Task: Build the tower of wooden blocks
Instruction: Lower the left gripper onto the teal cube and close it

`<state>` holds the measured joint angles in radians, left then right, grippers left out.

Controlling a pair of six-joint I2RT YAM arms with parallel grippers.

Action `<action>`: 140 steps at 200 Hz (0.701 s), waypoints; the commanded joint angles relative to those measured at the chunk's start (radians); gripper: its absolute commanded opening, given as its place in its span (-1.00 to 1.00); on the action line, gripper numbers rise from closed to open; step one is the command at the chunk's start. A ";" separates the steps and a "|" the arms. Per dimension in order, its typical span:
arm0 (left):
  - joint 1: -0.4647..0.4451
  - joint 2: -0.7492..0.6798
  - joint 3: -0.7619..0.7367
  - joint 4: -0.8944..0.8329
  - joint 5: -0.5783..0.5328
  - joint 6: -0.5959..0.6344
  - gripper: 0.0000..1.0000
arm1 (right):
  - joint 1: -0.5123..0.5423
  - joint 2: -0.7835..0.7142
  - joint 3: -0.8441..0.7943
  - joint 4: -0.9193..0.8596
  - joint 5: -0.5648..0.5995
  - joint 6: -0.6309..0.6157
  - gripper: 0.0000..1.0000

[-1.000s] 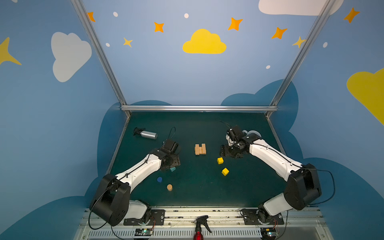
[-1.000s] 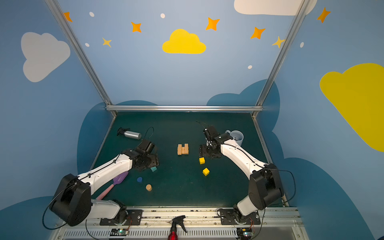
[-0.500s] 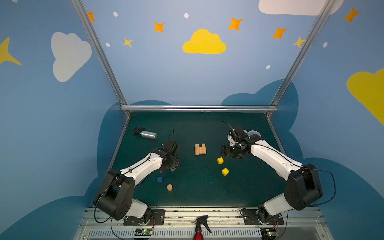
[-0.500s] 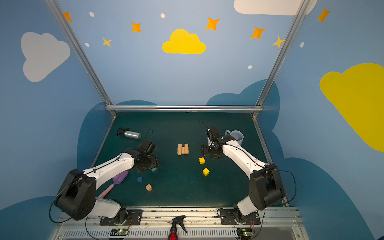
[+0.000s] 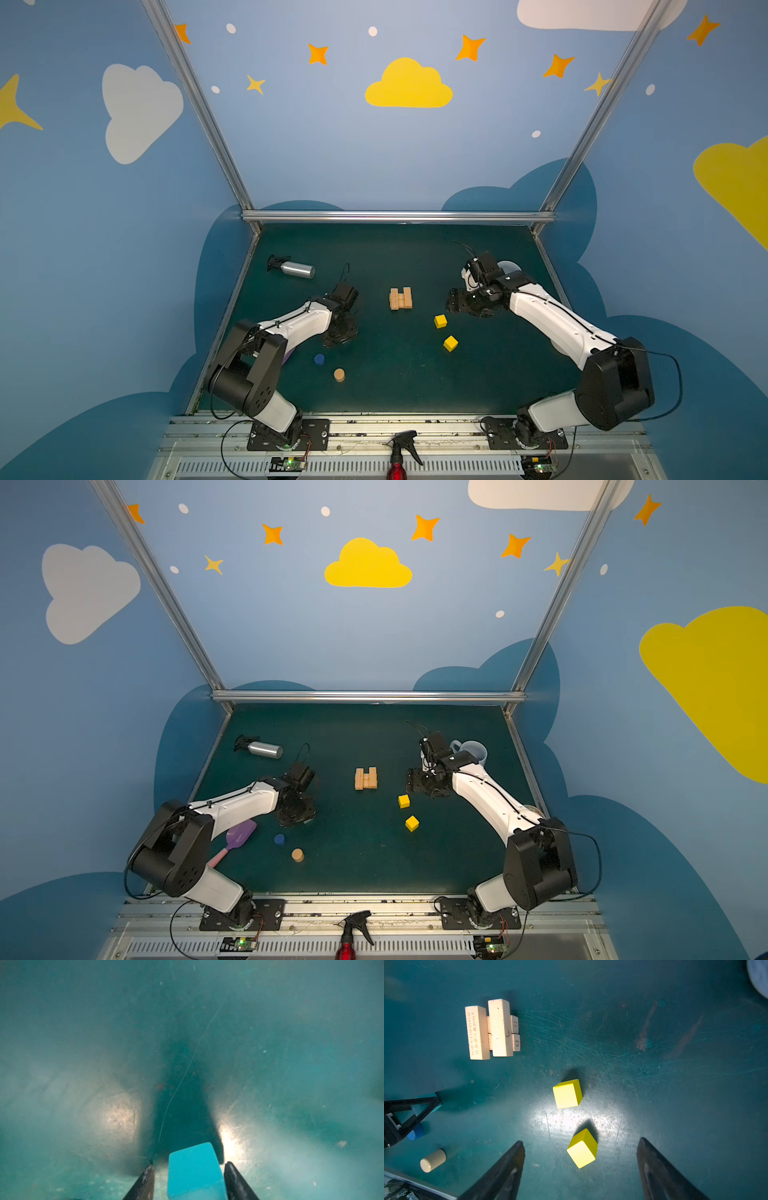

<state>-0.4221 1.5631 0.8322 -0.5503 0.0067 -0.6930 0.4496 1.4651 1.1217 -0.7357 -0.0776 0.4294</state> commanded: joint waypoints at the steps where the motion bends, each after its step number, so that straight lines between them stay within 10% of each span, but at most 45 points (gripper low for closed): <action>1: 0.005 -0.010 0.017 -0.035 -0.012 0.000 0.07 | -0.005 -0.008 -0.008 0.003 -0.020 -0.003 0.66; 140: 0.005 -0.034 0.014 -0.031 0.001 0.015 0.10 | -0.003 0.055 -0.004 0.014 -0.076 -0.012 0.62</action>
<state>-0.4206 1.5085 0.8326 -0.5686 0.0074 -0.6884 0.4473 1.5143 1.1217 -0.7208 -0.1440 0.4271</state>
